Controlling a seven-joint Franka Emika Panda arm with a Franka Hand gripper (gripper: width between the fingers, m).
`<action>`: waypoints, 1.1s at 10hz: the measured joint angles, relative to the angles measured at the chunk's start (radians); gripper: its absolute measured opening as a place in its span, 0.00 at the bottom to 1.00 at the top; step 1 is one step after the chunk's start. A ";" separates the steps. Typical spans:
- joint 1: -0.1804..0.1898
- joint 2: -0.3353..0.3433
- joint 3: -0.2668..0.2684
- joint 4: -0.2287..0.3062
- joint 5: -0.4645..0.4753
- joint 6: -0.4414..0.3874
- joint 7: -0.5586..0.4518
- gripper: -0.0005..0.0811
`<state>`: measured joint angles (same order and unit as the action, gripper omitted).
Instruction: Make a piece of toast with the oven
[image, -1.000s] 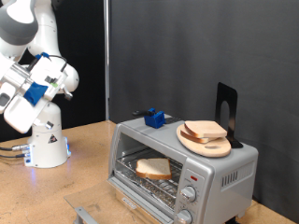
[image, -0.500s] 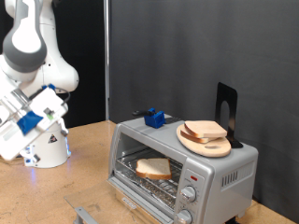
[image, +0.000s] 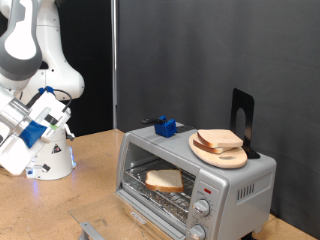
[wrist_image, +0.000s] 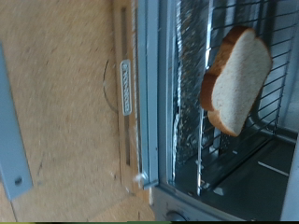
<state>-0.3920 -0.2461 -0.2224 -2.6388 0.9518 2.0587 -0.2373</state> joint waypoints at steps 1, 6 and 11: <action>0.000 0.030 0.002 0.025 -0.016 -0.015 0.055 1.00; 0.058 0.185 0.091 0.018 0.152 0.259 -0.120 1.00; 0.037 0.214 0.071 -0.044 0.237 0.295 -0.355 1.00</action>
<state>-0.3553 -0.0323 -0.1513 -2.6830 1.1892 2.3536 -0.5923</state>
